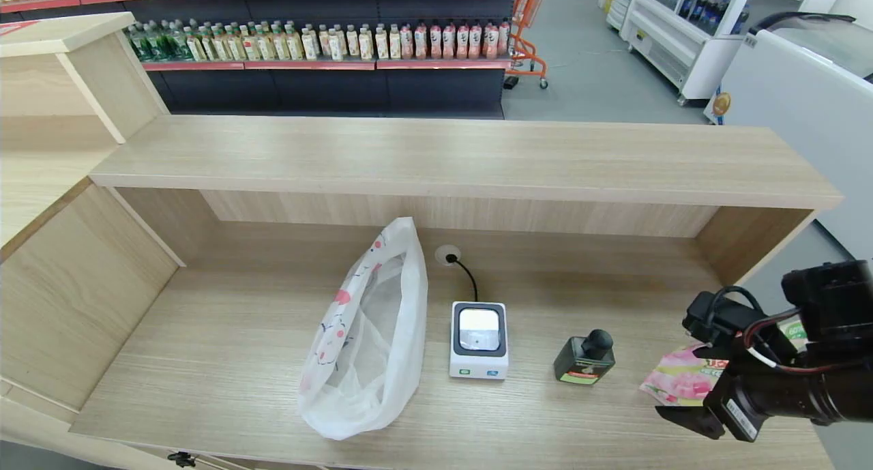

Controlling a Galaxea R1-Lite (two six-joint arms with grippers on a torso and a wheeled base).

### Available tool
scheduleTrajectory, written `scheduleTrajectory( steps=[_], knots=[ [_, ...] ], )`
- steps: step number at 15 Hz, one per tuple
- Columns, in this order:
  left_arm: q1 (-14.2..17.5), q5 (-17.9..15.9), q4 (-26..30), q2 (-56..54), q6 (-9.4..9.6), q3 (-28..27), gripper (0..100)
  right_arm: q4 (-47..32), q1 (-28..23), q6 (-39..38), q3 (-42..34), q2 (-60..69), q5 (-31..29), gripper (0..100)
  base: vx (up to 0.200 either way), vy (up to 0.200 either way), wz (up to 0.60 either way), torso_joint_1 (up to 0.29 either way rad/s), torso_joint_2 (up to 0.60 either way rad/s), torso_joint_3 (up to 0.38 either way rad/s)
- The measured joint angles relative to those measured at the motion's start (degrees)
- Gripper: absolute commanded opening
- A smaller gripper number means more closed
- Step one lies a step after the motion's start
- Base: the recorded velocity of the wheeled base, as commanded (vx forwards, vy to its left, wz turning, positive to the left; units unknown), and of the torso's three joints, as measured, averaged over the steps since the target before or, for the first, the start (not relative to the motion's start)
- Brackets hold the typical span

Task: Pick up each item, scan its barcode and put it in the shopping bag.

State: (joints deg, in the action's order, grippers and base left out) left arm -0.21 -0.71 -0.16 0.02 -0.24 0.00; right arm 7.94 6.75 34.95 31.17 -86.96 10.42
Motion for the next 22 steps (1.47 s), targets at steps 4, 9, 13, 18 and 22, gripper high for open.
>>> scheduleTrajectory(
  steps=[4, 9, 13, 18, 22],
  knots=[
    [0.02, 0.00, 0.00, 0.00, 0.00, 0.00, 100, 1.48, 2.58, -0.27, 2.12, -4.72, 0.13, 100, 0.000, 0.000, 0.00, 0.000, 0.00, 0.000],
    [0.00, 0.00, 0.00, 0.00, 0.00, 0.00, 100, 3.99, 4.46, -0.27, 3.69, -8.78, 0.28, 100, 0.000, 0.000, 0.00, 0.000, 0.00, 0.000],
    [0.00, 0.02, 0.00, 0.00, 0.00, 0.00, 100, 7.25, 5.23, -0.17, 5.77, -13.21, 0.27, 100, 0.000, 0.000, 0.00, 0.000, 0.00, 0.000],
    [0.02, 0.02, 0.00, 0.00, 0.02, 0.00, 100, 12.56, 7.52, -0.11, 8.35, -18.58, 2.99, 100, 0.000, 0.000, 0.00, 0.000, 0.00, 0.000],
    [0.02, 0.00, 0.00, 0.00, 0.00, 0.00, 100, 14.53, 7.83, -0.13, 9.53, -21.35, 5.94, 100, 0.000, 0.000, 0.00, 0.000, 0.00, 0.000]
  ],
)
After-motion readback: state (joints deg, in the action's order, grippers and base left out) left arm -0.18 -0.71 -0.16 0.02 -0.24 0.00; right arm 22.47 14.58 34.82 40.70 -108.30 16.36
